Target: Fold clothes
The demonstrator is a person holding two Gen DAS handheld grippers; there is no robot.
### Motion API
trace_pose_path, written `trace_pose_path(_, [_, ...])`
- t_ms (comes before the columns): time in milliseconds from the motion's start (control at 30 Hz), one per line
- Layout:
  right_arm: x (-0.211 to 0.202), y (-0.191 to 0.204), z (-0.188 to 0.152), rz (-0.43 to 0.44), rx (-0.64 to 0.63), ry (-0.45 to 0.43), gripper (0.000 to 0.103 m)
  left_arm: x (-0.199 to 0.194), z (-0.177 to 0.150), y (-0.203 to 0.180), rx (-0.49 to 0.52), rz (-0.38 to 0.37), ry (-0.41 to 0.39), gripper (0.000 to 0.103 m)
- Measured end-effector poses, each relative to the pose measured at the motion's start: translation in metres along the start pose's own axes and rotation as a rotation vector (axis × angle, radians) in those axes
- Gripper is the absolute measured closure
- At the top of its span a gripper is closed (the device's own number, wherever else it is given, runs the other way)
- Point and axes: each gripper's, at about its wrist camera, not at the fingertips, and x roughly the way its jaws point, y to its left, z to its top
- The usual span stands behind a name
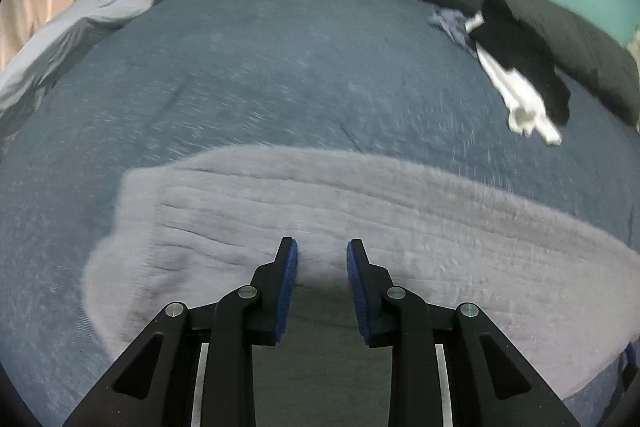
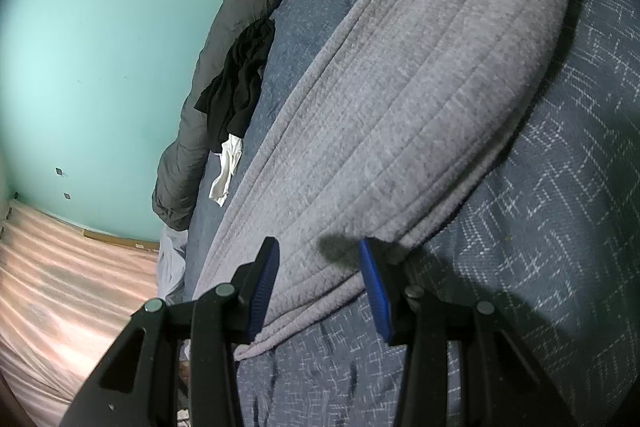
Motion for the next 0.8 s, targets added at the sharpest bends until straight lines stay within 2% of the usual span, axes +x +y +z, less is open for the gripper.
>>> trace_pose_path(67, [0.000,-0.001,0.001,0.002,0.003,0.002,0.061,0.012,-0.005,-0.004,0.001,0.010,0.030,0.070])
trace_pose_path(133, [0.000,-0.002,0.002,0.005,0.007,0.003,0.061,0.009,-0.004,-0.002,-0.007,0.008,0.019,0.068])
trace_pose_path(400, [-0.007,-0.003,0.004,0.014,0.018,-0.009,0.061,-0.048,-0.007,0.025,-0.054,-0.024,-0.094,0.068])
trace_pose_path(500, [-0.007,-0.003,0.004,0.009,0.014,-0.012,0.061,-0.047,-0.020,0.024,-0.036,-0.023,-0.068,0.068])
trace_pose_path(667, [-0.006,-0.004,0.004,0.003,0.011,-0.014,0.061,-0.006,-0.035,0.026,-0.069,-0.018,0.008,0.068])
trace_pose_path(800, [-0.006,-0.005,0.006,0.003,0.013,-0.013,0.061,-0.016,-0.033,0.025,-0.056,-0.013,-0.015,0.067])
